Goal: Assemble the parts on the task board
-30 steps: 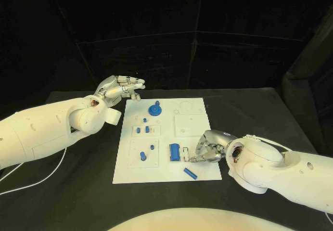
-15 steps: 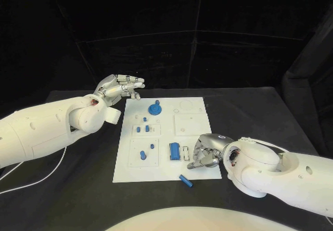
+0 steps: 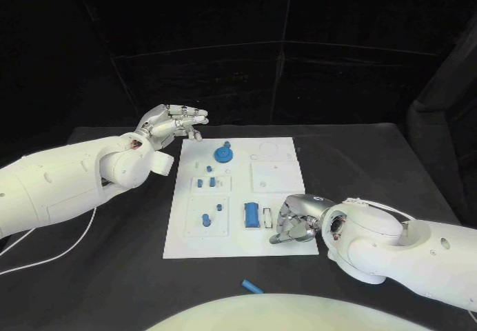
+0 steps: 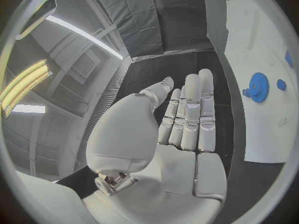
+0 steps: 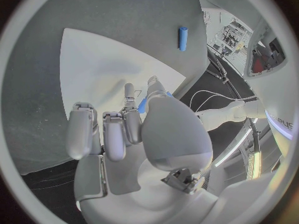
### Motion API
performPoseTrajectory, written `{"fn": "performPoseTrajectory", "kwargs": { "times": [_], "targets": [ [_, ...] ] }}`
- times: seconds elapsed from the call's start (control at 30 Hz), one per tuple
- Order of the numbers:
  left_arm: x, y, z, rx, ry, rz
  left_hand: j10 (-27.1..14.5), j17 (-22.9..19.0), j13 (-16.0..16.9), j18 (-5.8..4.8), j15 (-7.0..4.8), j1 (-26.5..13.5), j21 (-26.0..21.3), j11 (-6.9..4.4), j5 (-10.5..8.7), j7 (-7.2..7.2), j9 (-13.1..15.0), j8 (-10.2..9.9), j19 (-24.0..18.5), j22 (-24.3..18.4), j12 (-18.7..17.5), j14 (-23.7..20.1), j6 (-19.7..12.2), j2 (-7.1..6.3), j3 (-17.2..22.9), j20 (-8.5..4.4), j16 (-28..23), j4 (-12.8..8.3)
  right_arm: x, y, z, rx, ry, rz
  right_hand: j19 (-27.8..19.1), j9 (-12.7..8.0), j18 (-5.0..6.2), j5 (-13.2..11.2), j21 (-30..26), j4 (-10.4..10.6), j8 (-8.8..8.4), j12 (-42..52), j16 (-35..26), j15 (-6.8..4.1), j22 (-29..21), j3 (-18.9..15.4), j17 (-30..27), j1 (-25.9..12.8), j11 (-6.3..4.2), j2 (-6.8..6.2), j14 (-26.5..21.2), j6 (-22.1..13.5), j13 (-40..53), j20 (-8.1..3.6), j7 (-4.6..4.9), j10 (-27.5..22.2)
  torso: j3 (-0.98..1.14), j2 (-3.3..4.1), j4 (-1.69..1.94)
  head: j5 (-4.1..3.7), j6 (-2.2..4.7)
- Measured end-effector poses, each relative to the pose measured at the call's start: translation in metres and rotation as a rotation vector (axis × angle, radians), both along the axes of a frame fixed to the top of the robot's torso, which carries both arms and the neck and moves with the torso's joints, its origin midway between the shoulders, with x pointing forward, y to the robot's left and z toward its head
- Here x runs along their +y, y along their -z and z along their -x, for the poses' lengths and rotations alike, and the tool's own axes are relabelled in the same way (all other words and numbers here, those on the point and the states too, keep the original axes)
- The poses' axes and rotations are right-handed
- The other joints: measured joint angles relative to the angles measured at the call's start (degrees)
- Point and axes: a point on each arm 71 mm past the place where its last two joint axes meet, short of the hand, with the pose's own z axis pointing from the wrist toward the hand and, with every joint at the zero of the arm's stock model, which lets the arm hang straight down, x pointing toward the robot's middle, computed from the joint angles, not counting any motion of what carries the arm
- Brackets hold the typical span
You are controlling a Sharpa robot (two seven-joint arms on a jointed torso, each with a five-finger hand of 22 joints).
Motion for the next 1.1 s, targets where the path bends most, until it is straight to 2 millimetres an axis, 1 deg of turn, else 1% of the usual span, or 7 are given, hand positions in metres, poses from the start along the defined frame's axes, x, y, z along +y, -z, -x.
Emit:
{"fn": "performPoseTrajectory", "kwargs": {
  "times": [0.2,0.37,0.43,0.67,0.8,1.03,1.1],
  "targets": [
    [0.002,0.001,0.001,0.002,-0.002,-0.002,0.0,-0.1,0.0,0.0,0.0,0.0,0.0,0.0,0.0,0.0,0.0,0.0,0.0,0.0,0.0,0.0,0.0,0.0,0.0,0.0,0.0,0.0,0.001,-0.001,0.002,0.003,-0.023,-0.03,0.0,0.2,0.0,-1.5,0.0,-0.8,0.0,0.0,0.0,0.0,0.0,-0.5,0.0,0.8,0.0,0.82,0.0,-0.3,0.0,0.0,0.31,0.0,0.02,0.04,0.01,0.23,-0.04],
    [0.002,0.002,0.001,0.004,-0.001,-0.004,0.0,-0.1,0.0,0.0,0.0,0.0,0.0,0.0,0.0,0.0,0.0,0.0,0.0,0.0,0.0,0.0,0.0,0.0,0.0,0.0,0.0,0.0,0.001,-0.002,0.002,0.004,-0.034,-0.046,0.0,0.2,0.0,-1.4,0.0,-1.0,0.0,0.0,0.0,0.0,0.1,-0.7,0.0,1.1,0.0,1.13,0.0,-0.5,0.0,0.0,0.15,0.0,0.03,0.05,0.0,0.24,0.01],
    [0.002,0.003,0.002,0.006,0.0,-0.006,0.0,-0.1,0.0,0.0,0.0,0.0,0.0,0.0,0.0,0.0,0.0,0.0,0.0,0.0,0.0,0.0,0.0,0.0,0.0,0.0,0.0,0.0,0.0,-0.002,0.002,0.004,-0.036,-0.052,0.0,0.3,0.0,-0.2,0.0,-1.4,0.0,0.0,0.0,0.0,0.1,-1.1,0.0,1.2,0.0,1.23,0.0,-0.6,0.0,0.0,0.28,0.0,0.03,0.05,0.0,0.24,0.02],
    [-0.002,0.006,0.002,0.012,0.007,-0.009,0.0,0.0,0.0,0.0,0.0,0.0,0.0,0.0,0.0,0.0,0.0,0.0,0.0,0.0,0.0,0.0,0.0,0.0,0.0,0.0,0.0,0.0,-0.01,-0.001,0.0,0.014,-0.023,-0.073,0.0,0.4,0.0,3.7,0.0,-2.4,0.0,0.0,0.0,0.0,-0.1,-1.7,0.0,1.8,0.01,1.81,0.0,-1.1,0.1,0.0,0.38,0.0,0.05,-0.16,0.09,0.12,-1.16],
    [-0.002,0.008,0.001,0.015,0.007,-0.014,-0.4,0.0,0.0,0.0,0.0,0.0,0.0,0.0,0.0,0.0,0.0,0.0,0.0,0.0,0.2,0.0,0.0,0.0,0.0,0.0,0.0,0.0,-0.017,0.0,-0.001,0.023,-0.012,-0.107,-0.2,0.2,0.01,4.9,-0.4,-3.4,-0.55,-0.8,-0.3,0.01,-0.9,-2.0,0.0,3.1,0.02,1.91,0.0,-3.0,0.3,-0.22,0.96,0.0,0.05,-0.47,0.21,0.21,-1.74],
    [-0.005,0.012,0.0,0.019,0.009,-0.019,-0.4,0.0,0.0,0.0,0.0,0.0,0.0,0.0,0.0,0.0,0.0,0.0,0.0,0.0,0.2,0.0,0.0,0.0,0.0,0.0,0.0,0.0,-0.023,-0.003,-0.003,0.025,-0.023,-0.189,-0.6,-0.5,0.0,5.2,-0.4,-5.5,-2.0,-1.2,-0.3,0.45,-1.1,-1.8,0.0,5.5,0.97,2.58,0.0,-5.0,0.4,0.2,2.03,-0.1,0.05,-1.21,0.32,1.16,-3.44],
    [-0.005,0.013,-0.001,0.021,0.009,-0.02,-0.4,0.0,0.0,0.0,0.0,0.0,0.0,0.0,0.0,0.0,0.0,0.0,0.0,0.0,0.2,0.0,0.0,0.0,0.0,0.0,0.0,0.0,-0.023,-0.003,-0.003,0.026,-0.035,-0.207,-0.6,-0.7,0.0,4.1,-0.4,-6.1,-2.51,-1.2,-0.3,0.65,-1.2,-1.5,0.0,6.5,1.06,2.73,-0.2,-5.2,0.6,0.2,2.27,0.0,0.05,-1.45,0.33,1.57,-3.86]
  ]
}}
